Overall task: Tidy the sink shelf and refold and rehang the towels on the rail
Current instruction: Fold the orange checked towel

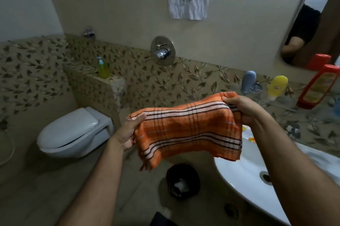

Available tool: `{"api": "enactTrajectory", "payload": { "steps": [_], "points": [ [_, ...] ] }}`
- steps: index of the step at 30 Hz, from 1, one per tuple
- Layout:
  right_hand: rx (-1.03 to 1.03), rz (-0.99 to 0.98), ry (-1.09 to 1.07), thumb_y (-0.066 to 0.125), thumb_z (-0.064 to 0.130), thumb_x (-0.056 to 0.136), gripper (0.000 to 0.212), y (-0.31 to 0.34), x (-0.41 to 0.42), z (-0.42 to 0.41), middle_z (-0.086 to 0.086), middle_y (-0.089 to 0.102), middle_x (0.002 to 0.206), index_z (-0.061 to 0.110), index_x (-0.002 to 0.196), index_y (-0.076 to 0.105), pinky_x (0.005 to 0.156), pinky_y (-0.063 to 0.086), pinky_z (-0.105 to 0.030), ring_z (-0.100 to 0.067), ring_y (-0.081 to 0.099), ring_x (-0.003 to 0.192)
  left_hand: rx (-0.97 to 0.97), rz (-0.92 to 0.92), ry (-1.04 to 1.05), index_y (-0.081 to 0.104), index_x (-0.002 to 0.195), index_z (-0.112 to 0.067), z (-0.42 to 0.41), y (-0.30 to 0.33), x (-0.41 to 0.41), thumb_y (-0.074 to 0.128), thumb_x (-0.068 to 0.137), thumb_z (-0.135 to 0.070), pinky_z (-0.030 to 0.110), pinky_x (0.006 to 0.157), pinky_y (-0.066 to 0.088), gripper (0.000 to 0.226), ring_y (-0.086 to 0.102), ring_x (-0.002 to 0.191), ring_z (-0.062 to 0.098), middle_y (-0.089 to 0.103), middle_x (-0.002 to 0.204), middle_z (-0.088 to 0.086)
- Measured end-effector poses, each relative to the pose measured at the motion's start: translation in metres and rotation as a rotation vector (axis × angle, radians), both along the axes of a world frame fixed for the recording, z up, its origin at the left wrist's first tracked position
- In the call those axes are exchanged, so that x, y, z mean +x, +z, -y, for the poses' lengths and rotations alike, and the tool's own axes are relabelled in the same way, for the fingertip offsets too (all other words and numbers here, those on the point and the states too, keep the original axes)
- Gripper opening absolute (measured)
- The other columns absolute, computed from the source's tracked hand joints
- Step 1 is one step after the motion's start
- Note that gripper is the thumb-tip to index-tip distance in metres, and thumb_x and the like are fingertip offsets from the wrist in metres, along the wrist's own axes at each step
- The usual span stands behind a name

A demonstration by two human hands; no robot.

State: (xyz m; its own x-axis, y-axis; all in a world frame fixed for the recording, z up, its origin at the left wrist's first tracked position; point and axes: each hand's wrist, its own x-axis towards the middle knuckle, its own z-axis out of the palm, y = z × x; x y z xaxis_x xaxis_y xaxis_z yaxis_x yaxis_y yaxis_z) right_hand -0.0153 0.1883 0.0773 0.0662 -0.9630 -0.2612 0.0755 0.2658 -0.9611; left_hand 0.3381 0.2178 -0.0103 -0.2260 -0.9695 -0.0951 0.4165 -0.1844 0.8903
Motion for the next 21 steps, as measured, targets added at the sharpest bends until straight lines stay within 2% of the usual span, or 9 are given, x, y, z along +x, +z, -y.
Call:
{"api": "enactTrajectory", "payload": {
  "steps": [2, 4, 6, 10, 12, 14, 16, 18, 21],
  "points": [
    [-0.047, 0.071, 0.057, 0.066, 0.020, 0.088, 0.023, 0.011, -0.011, -0.001, -0.013, 0.071, 0.067, -0.001, 0.096, 0.061, 0.051, 0.058, -0.030, -0.019, 0.069, 0.055, -0.055, 0.019, 0.074, 0.073, 0.106, -0.004, 0.005, 0.007, -0.001, 0.096, 0.050, -0.029, 0.037, 0.072, 0.059, 0.066, 0.072, 0.093, 0.027, 0.071, 0.109, 0.019],
    [-0.055, 0.129, 0.187, 0.086, 0.032, 0.066, 0.056, 0.013, -0.021, -0.001, -0.019, 0.073, 0.090, 0.000, 0.107, 0.065, 0.063, 0.060, -0.038, -0.028, 0.073, 0.077, -0.080, 0.033, 0.142, 0.066, 0.116, 0.000, 0.008, 0.018, -0.006, 0.080, 0.071, -0.017, 0.038, 0.073, 0.059, 0.050, 0.071, 0.094, 0.028, 0.070, 0.110, 0.020],
    [-0.001, 0.023, 0.272, 0.092, 0.034, 0.055, 0.071, -0.003, -0.027, -0.005, -0.020, 0.072, 0.102, 0.003, 0.114, 0.064, 0.069, 0.060, -0.040, -0.032, 0.072, 0.088, -0.048, 0.036, 0.182, 0.060, 0.121, 0.005, 0.011, 0.027, -0.008, 0.067, 0.081, -0.010, 0.040, 0.074, 0.060, 0.043, 0.071, 0.090, 0.028, 0.068, 0.111, 0.021],
    [0.049, -0.121, 0.052, 0.069, 0.014, 0.085, 0.030, -0.035, -0.020, -0.003, -0.017, 0.067, 0.094, 0.000, 0.110, 0.064, 0.058, 0.057, -0.032, -0.023, 0.069, 0.072, 0.007, 0.171, 0.276, 0.067, 0.105, 0.002, 0.010, 0.031, -0.006, 0.067, 0.084, -0.001, 0.039, 0.073, 0.060, 0.021, 0.071, 0.077, 0.025, 0.073, 0.095, 0.015],
    [-0.024, -0.155, -0.107, 0.070, 0.009, 0.085, 0.035, -0.037, -0.019, 0.002, -0.014, 0.060, 0.101, 0.001, 0.117, 0.057, 0.057, 0.055, -0.030, -0.020, 0.068, 0.074, -0.003, 0.267, 0.361, 0.069, 0.098, -0.003, 0.010, 0.029, -0.007, 0.069, 0.082, 0.001, 0.040, 0.083, 0.057, 0.017, 0.072, 0.075, 0.018, 0.075, 0.089, 0.008],
    [-0.098, -0.143, -0.158, 0.074, 0.011, 0.083, 0.070, -0.036, -0.020, 0.005, -0.013, 0.051, 0.125, 0.011, 0.144, 0.040, 0.068, 0.055, -0.035, -0.028, 0.066, 0.098, -0.015, 0.294, 0.451, 0.066, 0.109, -0.002, 0.012, 0.030, -0.006, 0.074, 0.079, 0.000, 0.045, 0.095, 0.053, 0.031, 0.070, 0.086, 0.021, 0.074, 0.099, 0.011],
    [-0.165, -0.139, -0.099, 0.074, 0.009, 0.083, 0.075, -0.031, -0.022, 0.004, -0.013, 0.049, 0.133, 0.023, 0.148, 0.038, 0.070, 0.055, -0.036, -0.031, 0.066, 0.103, -0.038, 0.355, 0.503, 0.044, 0.140, -0.005, 0.012, 0.035, -0.005, 0.077, 0.078, -0.005, 0.042, 0.099, 0.049, 0.070, 0.061, 0.107, 0.024, 0.059, 0.127, 0.012],
    [-0.209, -0.162, 0.006, 0.072, 0.001, 0.080, 0.077, -0.023, -0.026, 0.001, -0.016, 0.054, 0.130, 0.025, 0.146, 0.040, 0.072, 0.057, -0.037, -0.029, 0.067, 0.101, -0.089, 0.430, 0.495, 0.022, 0.152, -0.015, 0.012, 0.041, -0.004, 0.077, 0.079, -0.003, 0.037, 0.098, 0.047, 0.093, 0.054, 0.118, 0.023, 0.047, 0.135, 0.007],
    [-0.256, -0.527, 0.096, 0.075, -0.006, 0.074, 0.089, -0.011, -0.018, -0.005, -0.007, 0.053, 0.130, 0.026, 0.147, 0.038, 0.090, 0.056, -0.042, -0.026, 0.059, 0.112, -0.194, 0.498, 0.436, 0.020, 0.154, -0.020, 0.013, 0.050, -0.002, 0.071, 0.077, 0.011, 0.039, 0.100, 0.047, 0.097, 0.053, 0.120, 0.022, 0.048, 0.134, 0.006]
  ]
}}
